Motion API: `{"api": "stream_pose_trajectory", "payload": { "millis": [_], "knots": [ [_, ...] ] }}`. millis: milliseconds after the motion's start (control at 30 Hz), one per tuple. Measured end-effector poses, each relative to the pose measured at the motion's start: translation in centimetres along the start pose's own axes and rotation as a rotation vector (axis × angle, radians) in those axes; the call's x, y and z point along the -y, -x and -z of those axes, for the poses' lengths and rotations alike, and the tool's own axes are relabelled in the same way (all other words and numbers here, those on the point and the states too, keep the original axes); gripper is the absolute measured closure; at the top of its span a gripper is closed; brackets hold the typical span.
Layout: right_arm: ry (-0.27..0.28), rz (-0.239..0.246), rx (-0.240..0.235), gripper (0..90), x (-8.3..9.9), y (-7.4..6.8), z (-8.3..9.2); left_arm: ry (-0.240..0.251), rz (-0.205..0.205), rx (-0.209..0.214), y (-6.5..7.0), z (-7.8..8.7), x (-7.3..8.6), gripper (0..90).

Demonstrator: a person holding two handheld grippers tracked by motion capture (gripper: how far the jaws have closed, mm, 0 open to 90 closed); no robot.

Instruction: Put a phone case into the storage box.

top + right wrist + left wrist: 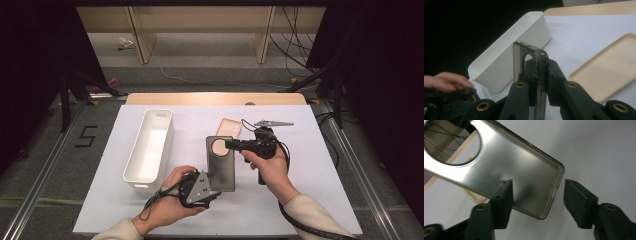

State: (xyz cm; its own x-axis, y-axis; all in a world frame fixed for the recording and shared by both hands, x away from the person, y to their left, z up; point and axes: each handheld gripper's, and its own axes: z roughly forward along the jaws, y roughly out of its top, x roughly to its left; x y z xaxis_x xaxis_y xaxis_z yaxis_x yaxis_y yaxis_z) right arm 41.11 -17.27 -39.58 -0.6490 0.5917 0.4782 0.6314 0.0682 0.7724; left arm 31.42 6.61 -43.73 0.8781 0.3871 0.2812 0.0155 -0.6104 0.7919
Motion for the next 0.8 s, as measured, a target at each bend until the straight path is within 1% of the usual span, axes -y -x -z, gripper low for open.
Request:
{"api": "stream_pose_trajectory", "payload": {
  "millis": [33,100,200,233,267,300,333,400,500,600,700,800],
  "knots": [
    [0.006,0.000,0.002,81.3,0.0,0.0,0.1,0.018,0.028,-0.018,-0.2,0.1,0.0,36.6],
    [0.015,0.008,0.009,81.3,-0.1,0.0,0.3,0.042,0.074,-0.047,-0.6,0.3,0.1,31.9],
    [0.025,0.017,0.011,81.3,-0.1,-0.1,0.4,0.078,0.161,-0.103,-1.4,0.6,0.3,28.9],
    [0.027,0.025,0.015,81.3,-0.1,-0.2,0.5,0.087,0.179,-0.118,-1.5,0.6,0.3,28.0],
    [0.029,0.028,0.019,81.3,-0.1,-0.2,0.5,0.091,0.208,-0.146,-1.9,0.8,0.4,27.8],
    [0.031,0.038,0.020,81.3,-0.1,-0.2,0.5,0.094,0.227,-0.161,-2.0,0.8,0.5,27.9],
    [0.028,0.037,0.021,81.3,0.0,-0.3,0.6,0.093,0.251,-0.177,-2.4,0.9,0.6,28.0],
    [0.027,0.046,0.023,81.3,0.0,-0.3,0.5,0.095,0.279,-0.201,-2.7,0.9,0.7,28.3],
    [0.026,0.056,0.027,81.3,0.1,-0.4,0.5,0.100,0.298,-0.222,-3.1,1.0,0.7,30.0],
    [0.028,0.061,0.027,81.3,0.1,-0.5,0.5,0.092,0.333,-0.252,-3.7,1.1,0.6,32.9],
    [0.033,0.066,0.027,81.3,0.1,-0.6,0.5,0.106,0.380,-0.274,-4.5,1.2,0.4,36.3],
    [0.036,0.076,0.030,81.2,0.1,-0.7,0.6,0.135,0.426,-0.294,-5.2,1.2,-0.3,40.3]
  ]
}}
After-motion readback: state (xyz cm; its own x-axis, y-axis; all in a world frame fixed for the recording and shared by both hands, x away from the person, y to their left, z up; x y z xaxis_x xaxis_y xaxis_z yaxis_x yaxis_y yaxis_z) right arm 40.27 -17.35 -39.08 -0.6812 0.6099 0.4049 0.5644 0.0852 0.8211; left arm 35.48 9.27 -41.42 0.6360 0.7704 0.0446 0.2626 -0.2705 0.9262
